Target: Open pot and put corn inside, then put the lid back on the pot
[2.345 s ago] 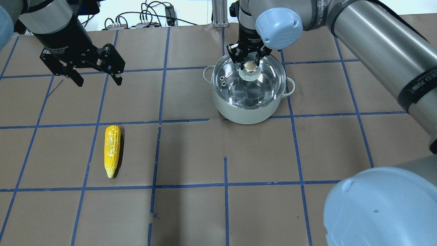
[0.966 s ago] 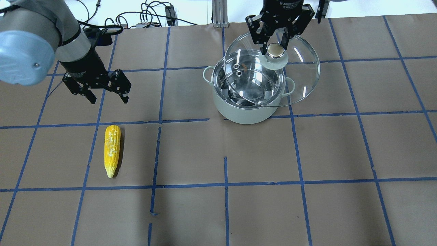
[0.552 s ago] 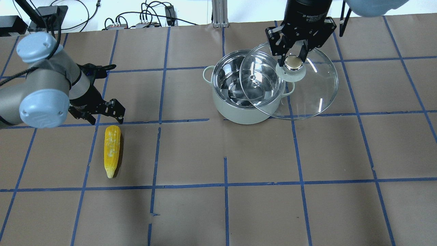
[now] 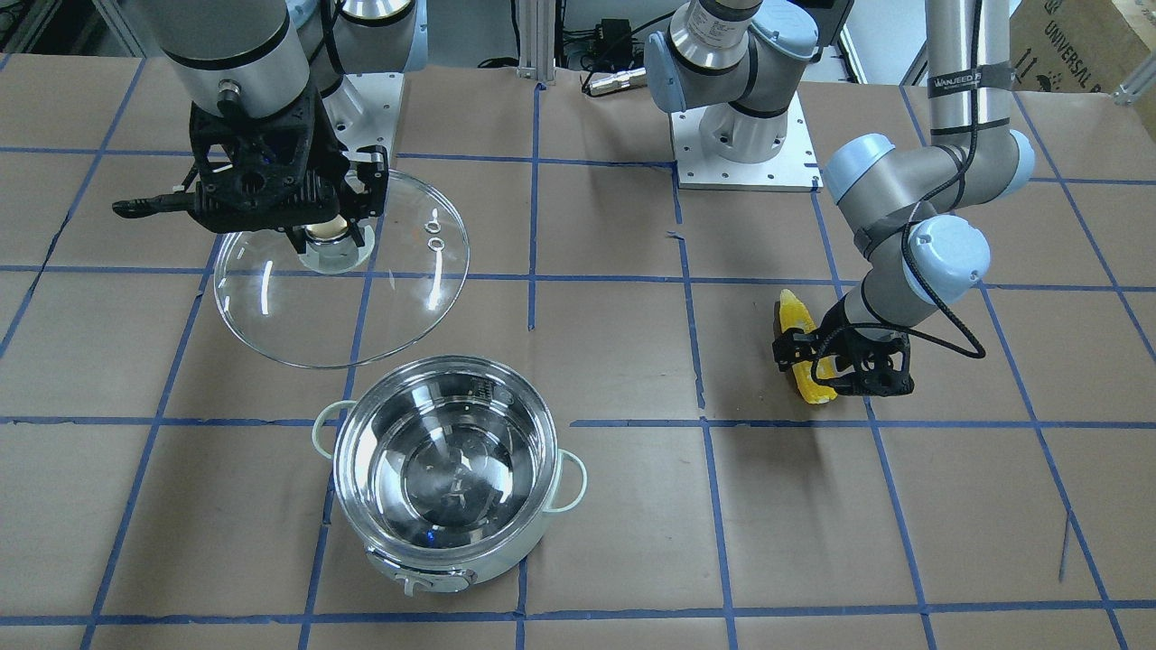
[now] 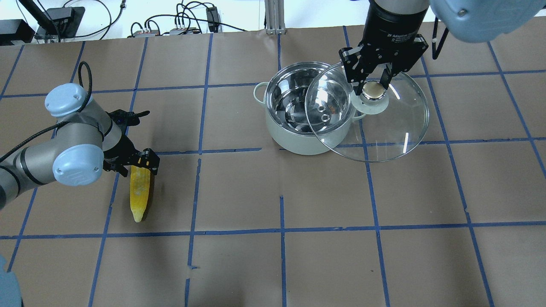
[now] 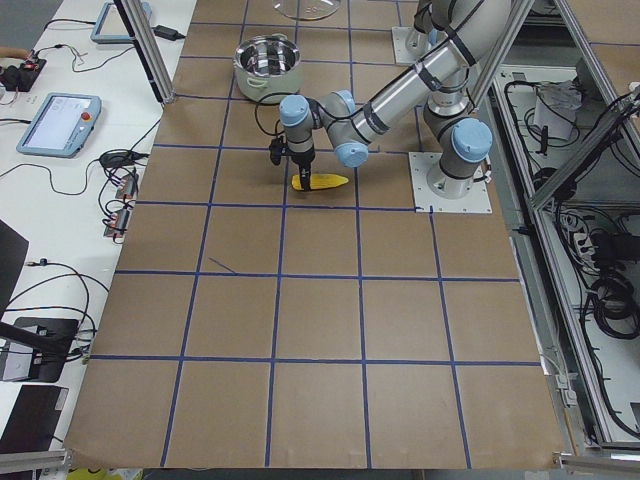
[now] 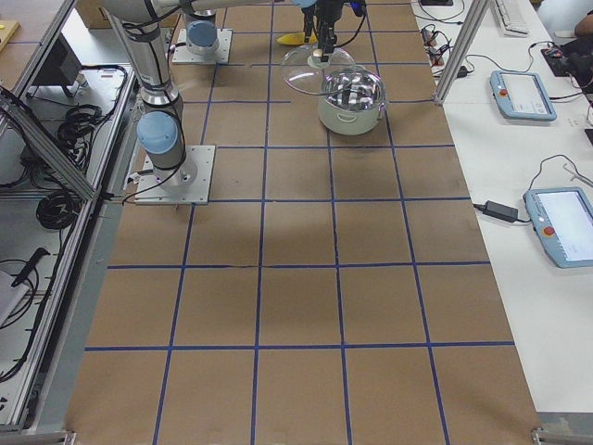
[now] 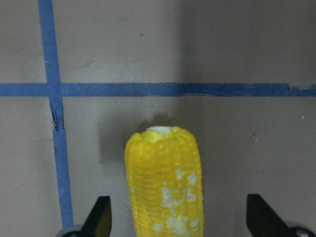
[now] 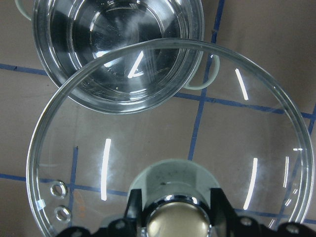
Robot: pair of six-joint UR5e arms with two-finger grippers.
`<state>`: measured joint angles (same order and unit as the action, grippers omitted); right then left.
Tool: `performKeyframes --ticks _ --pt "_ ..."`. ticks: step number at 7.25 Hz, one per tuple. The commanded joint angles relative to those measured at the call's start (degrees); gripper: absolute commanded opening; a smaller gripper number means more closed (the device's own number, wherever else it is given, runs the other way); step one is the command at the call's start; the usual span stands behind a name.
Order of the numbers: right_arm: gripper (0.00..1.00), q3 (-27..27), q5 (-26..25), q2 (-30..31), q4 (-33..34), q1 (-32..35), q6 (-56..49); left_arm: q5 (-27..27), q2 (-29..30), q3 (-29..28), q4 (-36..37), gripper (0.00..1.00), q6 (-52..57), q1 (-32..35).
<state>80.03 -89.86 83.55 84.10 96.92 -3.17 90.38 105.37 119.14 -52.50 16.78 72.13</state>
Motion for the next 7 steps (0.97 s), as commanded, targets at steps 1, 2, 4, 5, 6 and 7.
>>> performKeyframes --ticks 1,2,4,5,6,7 --pt "0.41 0.12 0.12 0.03 0.01 0.03 -0.09 0.06 -0.16 -0.22 -1.54 0.25 0.0 0.03" --pt "0.41 0.12 0.12 0.03 0.01 0.2 0.09 -0.03 -0.6 -1.09 -3.21 0.23 -0.17 0.72" --pt "0.41 0.12 0.12 -0.05 0.01 0.2 0.0 -0.81 -2.09 -8.09 -12.92 0.21 -4.1 3.61" --pt "0.41 0.12 0.12 -0.05 0.1 0.03 -0.17 -0.73 -2.28 -13.18 -17.94 0.21 -8.65 7.46" --pt "0.41 0.12 0.12 -0.05 0.01 0.03 -0.17 -0.82 -2.19 -18.45 -22.51 0.21 -13.74 11.85" --pt "0.41 0.12 0.12 -0.05 0.1 0.03 -0.43 -0.99 -1.67 -23.46 -25.78 0.21 -17.62 15.55"
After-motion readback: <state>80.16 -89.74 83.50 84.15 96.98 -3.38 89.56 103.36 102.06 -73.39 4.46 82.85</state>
